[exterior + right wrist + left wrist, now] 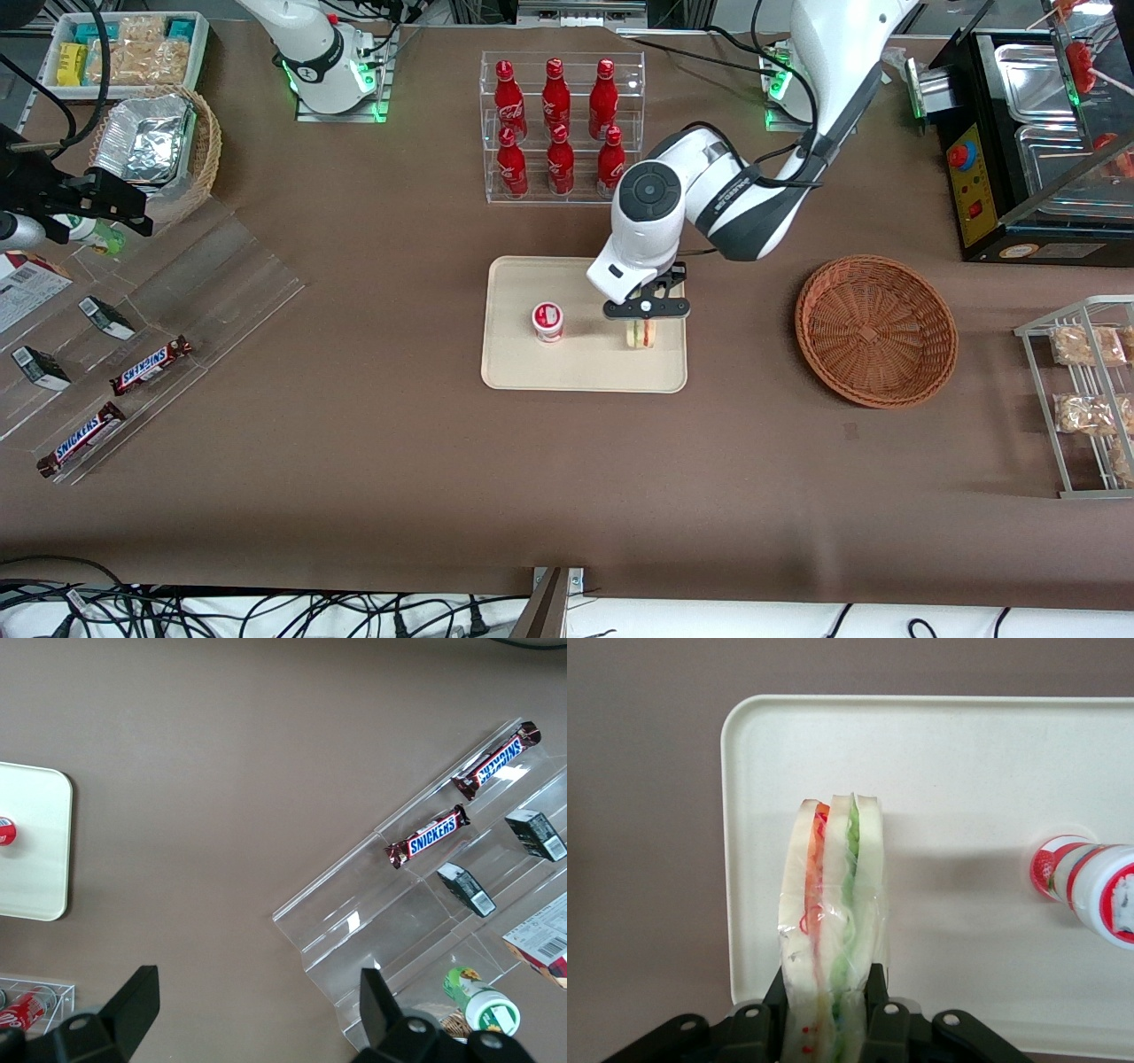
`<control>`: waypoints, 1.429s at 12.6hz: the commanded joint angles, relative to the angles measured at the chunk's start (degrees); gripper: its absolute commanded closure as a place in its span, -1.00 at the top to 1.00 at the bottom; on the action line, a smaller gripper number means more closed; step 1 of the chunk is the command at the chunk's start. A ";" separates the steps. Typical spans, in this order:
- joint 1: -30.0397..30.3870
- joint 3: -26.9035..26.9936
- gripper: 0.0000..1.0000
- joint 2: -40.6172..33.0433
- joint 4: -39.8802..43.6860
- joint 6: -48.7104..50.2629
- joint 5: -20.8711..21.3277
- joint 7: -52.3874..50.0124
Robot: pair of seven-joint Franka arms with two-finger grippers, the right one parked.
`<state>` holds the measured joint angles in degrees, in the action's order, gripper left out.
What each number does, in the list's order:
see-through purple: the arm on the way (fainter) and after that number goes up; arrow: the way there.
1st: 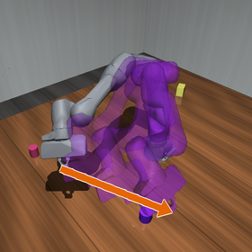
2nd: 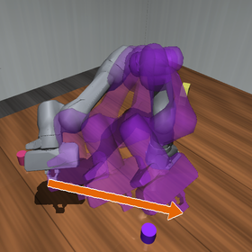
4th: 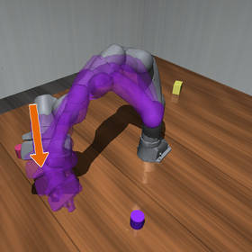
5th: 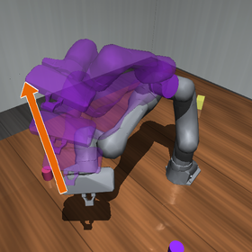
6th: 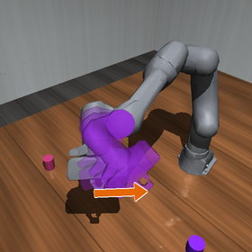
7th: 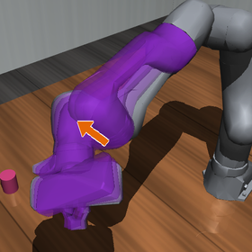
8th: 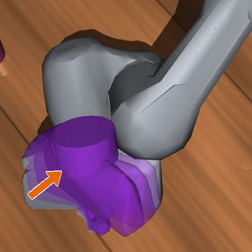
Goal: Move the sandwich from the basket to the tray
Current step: 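Carry the held sandwich with the left gripper over the cream tray, then lower the sandwich onto the tray beside the strawberry cup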
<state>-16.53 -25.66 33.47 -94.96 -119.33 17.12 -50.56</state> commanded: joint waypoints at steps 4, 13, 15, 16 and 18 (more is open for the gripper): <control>-0.61 0.52 -0.28 3.71 1.71 -2.13 5.63 -3.66; -0.70 0.61 -0.27 5.56 1.71 -3.80 8.01 -5.16; -0.70 0.61 -0.27 5.82 1.71 -3.80 8.28 -5.86; -0.70 0.61 -0.26 5.82 1.71 -3.80 8.37 -5.86; -0.70 0.61 -0.14 5.82 1.80 -3.80 8.28 -5.86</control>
<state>-16.61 -25.30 38.64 -94.74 -123.50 23.76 -55.29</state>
